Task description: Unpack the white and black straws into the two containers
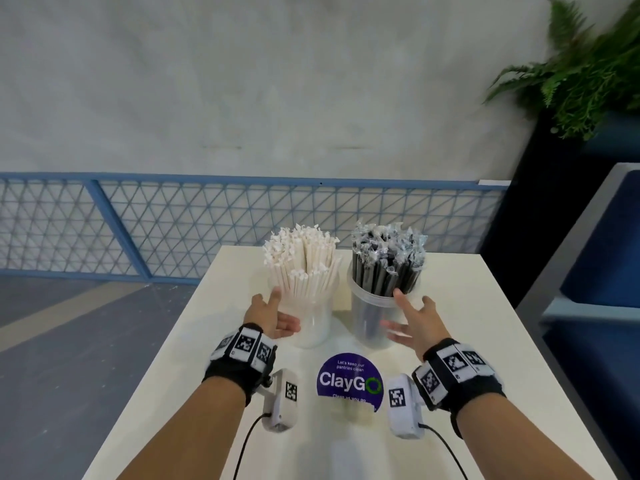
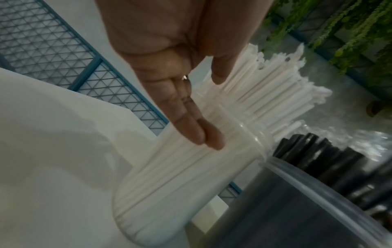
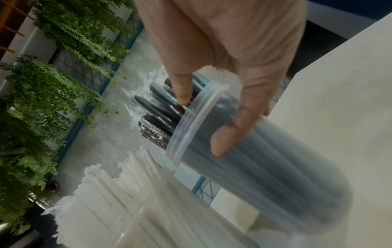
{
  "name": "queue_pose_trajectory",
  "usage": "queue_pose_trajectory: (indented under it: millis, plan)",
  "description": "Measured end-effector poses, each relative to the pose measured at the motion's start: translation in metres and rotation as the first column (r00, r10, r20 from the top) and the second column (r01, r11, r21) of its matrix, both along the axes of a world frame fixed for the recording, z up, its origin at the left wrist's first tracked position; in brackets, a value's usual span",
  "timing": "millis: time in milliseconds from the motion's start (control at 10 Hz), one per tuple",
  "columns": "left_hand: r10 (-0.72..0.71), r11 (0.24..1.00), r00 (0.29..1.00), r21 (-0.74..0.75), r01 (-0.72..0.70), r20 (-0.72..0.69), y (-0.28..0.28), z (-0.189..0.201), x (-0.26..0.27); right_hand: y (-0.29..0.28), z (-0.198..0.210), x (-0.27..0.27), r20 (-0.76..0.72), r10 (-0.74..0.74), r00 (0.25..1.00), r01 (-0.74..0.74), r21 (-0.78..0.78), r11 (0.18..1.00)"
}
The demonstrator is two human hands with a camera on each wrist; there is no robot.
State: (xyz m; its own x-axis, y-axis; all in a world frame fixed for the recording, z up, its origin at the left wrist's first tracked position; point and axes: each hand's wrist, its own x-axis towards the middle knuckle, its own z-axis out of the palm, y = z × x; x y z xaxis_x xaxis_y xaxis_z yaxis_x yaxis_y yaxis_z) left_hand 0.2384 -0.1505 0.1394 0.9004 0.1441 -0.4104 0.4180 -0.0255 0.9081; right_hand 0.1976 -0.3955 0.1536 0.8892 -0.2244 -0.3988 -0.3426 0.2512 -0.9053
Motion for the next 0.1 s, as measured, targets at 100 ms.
queue_pose_trajectory:
  millis: [100]
  plan:
    - [-0.152,0.986,0.988,0.068,0.152,0.000,0.0037,-0.0060,-0.0490,-0.0071,-0.0013,-0.0407,-0.068,0.088,0.994,-0.093,-0.070,0.993]
